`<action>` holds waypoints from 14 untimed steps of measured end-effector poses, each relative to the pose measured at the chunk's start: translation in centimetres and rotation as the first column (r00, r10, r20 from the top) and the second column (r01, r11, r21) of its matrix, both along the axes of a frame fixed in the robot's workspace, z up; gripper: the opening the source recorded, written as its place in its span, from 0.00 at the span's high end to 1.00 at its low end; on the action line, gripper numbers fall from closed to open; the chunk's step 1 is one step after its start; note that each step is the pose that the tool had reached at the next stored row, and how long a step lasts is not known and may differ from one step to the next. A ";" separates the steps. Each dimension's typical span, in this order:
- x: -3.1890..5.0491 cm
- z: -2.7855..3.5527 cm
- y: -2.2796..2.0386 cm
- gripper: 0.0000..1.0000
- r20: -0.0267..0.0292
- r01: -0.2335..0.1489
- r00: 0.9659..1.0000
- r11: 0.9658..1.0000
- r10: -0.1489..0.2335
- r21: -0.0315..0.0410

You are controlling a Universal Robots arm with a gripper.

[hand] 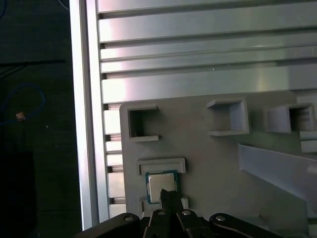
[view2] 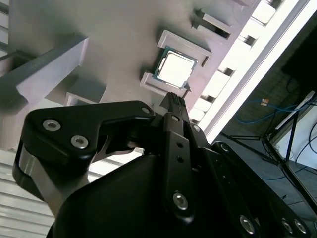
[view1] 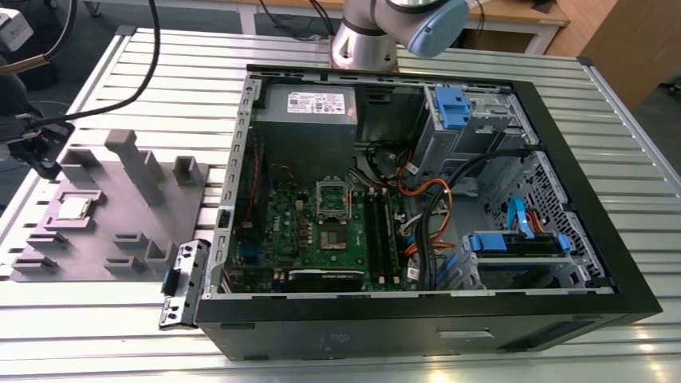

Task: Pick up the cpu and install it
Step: 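Pick up the cpu and move it towards the insertion slot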

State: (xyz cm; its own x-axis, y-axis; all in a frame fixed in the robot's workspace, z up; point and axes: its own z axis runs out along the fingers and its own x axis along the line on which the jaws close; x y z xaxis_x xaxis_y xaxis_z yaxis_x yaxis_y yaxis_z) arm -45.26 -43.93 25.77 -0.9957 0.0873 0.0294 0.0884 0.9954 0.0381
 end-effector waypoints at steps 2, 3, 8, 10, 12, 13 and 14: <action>-0.04 -0.36 -0.02 0.89 0.000 0.000 1.000 1.000 0.000 0.000; -0.06 -0.54 -0.03 0.89 0.000 0.000 1.000 1.000 0.000 0.000; -0.11 -1.45 -0.10 0.89 0.000 0.000 1.000 1.000 0.000 0.000; -0.13 -1.80 -0.13 0.89 0.000 0.000 1.000 1.000 0.000 0.000; -0.14 -2.18 -0.15 0.89 0.000 0.000 1.000 1.000 0.000 0.000; -0.15 -2.37 -0.17 0.89 0.000 0.000 1.000 1.000 0.000 0.000; -0.16 -2.54 -0.18 0.89 0.000 0.000 1.000 1.000 0.000 0.000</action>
State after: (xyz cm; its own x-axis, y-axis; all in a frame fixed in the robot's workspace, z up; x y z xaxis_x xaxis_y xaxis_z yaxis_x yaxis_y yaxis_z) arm -45.42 -44.11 23.23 -0.9957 0.0873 0.0295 0.0884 0.9954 0.0381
